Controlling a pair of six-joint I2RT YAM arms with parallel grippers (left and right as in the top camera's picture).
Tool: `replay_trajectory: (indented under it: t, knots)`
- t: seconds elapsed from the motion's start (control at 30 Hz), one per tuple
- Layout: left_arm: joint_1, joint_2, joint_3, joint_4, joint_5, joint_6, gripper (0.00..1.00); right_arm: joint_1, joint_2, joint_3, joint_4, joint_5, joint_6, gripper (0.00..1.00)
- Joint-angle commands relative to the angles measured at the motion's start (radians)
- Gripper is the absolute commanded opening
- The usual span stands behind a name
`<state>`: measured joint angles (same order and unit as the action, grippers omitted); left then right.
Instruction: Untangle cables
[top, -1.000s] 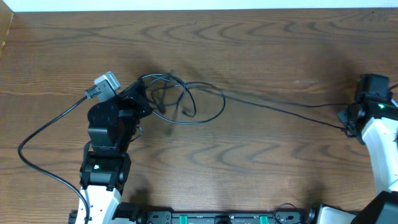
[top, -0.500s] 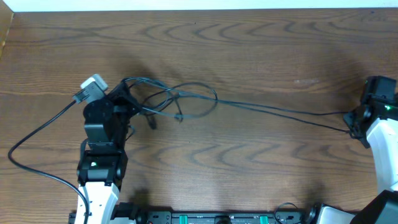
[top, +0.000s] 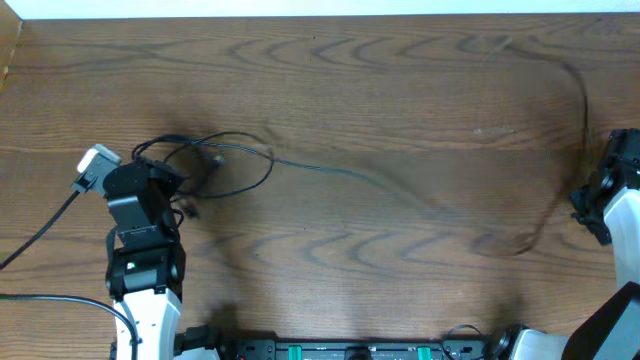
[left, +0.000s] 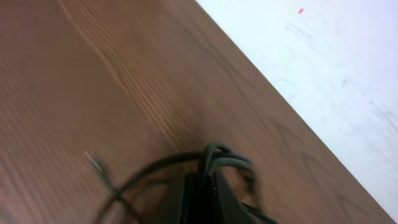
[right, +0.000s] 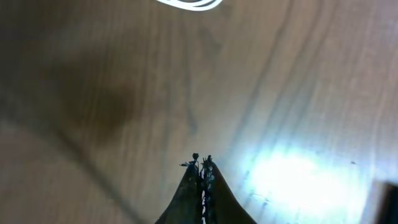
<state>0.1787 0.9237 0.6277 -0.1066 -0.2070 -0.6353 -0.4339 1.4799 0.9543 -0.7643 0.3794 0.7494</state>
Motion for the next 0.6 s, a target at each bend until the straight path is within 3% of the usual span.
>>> replay_trajectory:
  t: [0.0,0.27,0.43,0.57]
  knots:
    - [0.002,0.021,0.011,-0.001,0.126,-0.032,0.08,-0.003,0.005,-0.001,0.028,-0.098,-0.065,0.01]
    - [0.002,0.114,0.011,0.072,0.58,-0.024,0.08,0.037,0.005,-0.001,0.12,-0.583,-0.332,0.02]
    - [0.002,0.154,0.011,0.26,0.933,0.107,0.08,0.124,0.005,-0.001,0.155,-0.939,-0.512,0.18]
    - [0.002,0.153,0.011,0.386,1.118,0.149,0.08,0.228,0.005,-0.001,0.156,-0.984,-0.573,0.26]
